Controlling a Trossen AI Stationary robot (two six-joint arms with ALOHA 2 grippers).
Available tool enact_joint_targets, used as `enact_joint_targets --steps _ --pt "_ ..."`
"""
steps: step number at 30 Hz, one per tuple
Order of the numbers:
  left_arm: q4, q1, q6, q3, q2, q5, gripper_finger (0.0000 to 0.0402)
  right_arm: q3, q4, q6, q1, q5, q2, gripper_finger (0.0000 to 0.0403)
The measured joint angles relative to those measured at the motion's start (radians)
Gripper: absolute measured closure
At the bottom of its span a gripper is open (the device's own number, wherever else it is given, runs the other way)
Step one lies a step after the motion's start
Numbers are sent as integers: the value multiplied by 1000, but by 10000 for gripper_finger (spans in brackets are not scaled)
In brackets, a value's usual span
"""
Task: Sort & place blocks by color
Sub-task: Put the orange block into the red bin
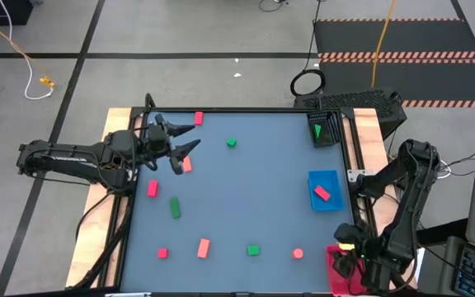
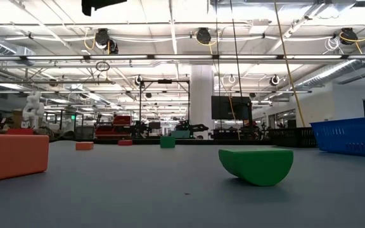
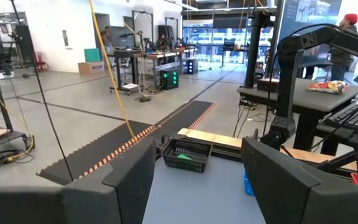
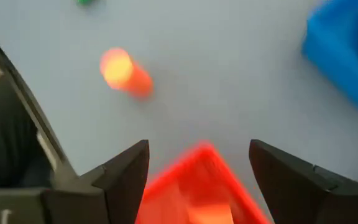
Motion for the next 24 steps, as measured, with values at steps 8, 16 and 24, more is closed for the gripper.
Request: enact_joint_targets --steps 8,16,24 --pt "-2 0 -24 0 0 22 163 -121 276 -369 -140 76 0 138" --pt "-24 0 -33 0 0 27 163 -224 544 -679 -248 0 1 138" --pt "-29 0 -34 0 0 27 163 -272 724 -799 -251 -1 0 138"
